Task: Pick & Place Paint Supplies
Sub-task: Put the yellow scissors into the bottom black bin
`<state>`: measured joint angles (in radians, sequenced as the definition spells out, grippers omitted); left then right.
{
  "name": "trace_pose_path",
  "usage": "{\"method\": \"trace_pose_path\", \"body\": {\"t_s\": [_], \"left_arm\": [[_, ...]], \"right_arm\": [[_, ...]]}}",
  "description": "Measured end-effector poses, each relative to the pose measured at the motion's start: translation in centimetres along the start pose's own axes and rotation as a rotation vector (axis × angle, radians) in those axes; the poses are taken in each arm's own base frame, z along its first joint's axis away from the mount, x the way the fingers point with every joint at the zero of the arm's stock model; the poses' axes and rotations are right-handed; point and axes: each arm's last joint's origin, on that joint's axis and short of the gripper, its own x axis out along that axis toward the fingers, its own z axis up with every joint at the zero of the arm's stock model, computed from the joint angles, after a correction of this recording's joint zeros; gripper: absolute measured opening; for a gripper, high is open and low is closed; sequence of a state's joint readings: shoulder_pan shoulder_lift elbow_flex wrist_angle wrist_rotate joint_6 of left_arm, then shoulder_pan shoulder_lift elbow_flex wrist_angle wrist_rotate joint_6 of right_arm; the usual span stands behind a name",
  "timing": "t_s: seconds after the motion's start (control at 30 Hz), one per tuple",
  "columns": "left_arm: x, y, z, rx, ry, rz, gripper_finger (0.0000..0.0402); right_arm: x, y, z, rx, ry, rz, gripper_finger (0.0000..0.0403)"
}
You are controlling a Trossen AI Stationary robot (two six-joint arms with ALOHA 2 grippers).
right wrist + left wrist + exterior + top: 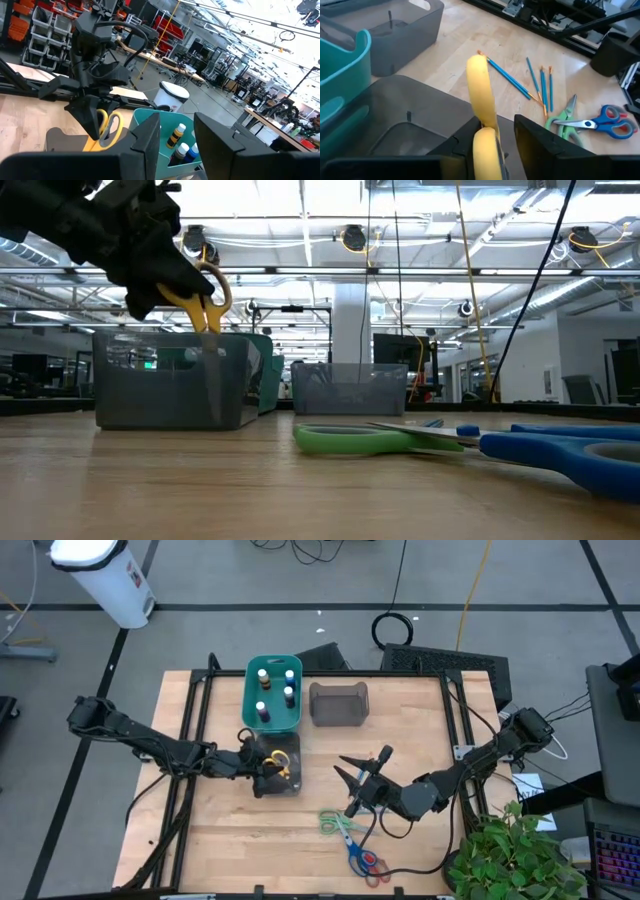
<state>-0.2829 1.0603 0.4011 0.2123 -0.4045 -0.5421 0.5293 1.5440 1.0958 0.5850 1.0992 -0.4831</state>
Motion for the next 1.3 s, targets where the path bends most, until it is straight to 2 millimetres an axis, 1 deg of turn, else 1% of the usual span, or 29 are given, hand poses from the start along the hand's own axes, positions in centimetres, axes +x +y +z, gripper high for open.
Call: {"method": "trace_pose_path", "body": {"t_s": [0.33, 0.5, 0.97, 1.3], "left_arm": [[0.0, 0.03, 0.03, 0.104, -0.008, 0.013, 0.0177], [0.01, 0.05, 0.05, 0.16, -0.009, 0.015, 0.0193], [0.0, 0.14, 0.1, 0.31, -0.021, 0.049, 0.0191], [0.0, 0.22, 0.15, 0.51, -0.025, 0.083, 0.0191]], "right_arm": [[0.0, 0.0, 0.0, 0.0, 0.0, 0.0, 0.011], [0.0, 0.0, 0.0, 0.0, 0.0, 0.0, 0.0111], [0.0, 0.0, 0.0, 0.0, 0.0, 0.0, 0.011], [0.0, 0.0, 0.0, 0.0, 0.0, 0.0, 0.0109]]}}
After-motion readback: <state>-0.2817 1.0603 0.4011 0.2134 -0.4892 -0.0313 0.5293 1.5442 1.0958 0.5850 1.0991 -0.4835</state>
